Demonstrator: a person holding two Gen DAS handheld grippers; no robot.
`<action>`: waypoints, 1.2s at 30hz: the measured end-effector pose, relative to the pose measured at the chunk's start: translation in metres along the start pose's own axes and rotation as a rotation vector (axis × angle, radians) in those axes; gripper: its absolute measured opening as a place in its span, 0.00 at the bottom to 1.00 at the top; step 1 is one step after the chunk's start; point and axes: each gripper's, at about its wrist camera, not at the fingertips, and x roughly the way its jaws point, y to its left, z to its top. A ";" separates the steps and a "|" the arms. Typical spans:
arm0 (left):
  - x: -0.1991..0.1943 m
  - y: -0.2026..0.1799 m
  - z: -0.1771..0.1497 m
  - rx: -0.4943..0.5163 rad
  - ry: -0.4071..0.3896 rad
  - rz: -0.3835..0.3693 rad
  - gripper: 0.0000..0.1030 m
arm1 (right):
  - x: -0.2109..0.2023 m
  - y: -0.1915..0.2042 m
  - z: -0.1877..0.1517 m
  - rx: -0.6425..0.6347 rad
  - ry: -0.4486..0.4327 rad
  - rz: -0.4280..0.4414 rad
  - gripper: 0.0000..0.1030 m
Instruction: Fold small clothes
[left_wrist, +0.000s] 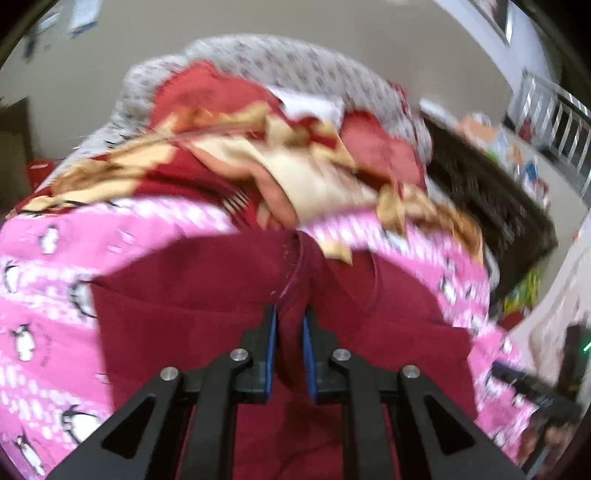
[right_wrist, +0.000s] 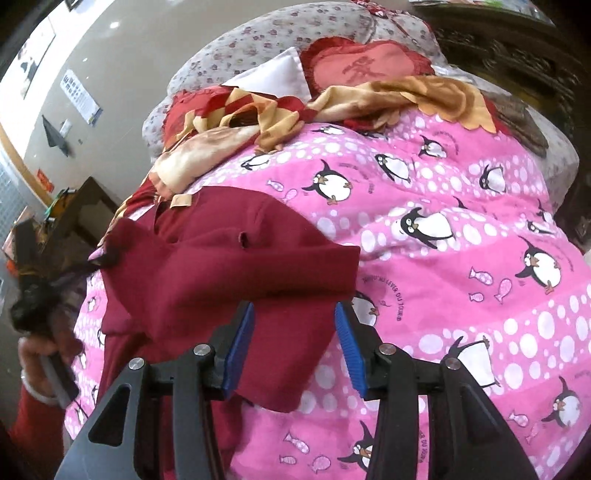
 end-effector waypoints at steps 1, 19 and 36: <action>-0.010 0.011 0.001 -0.027 -0.022 -0.002 0.13 | 0.003 0.000 0.000 0.006 0.000 0.000 0.56; 0.009 0.068 -0.042 -0.096 0.073 0.176 0.13 | 0.079 0.011 0.020 0.090 0.113 0.072 0.48; 0.017 0.074 -0.063 -0.083 0.118 0.208 0.45 | 0.037 0.006 0.027 0.013 -0.057 -0.125 0.42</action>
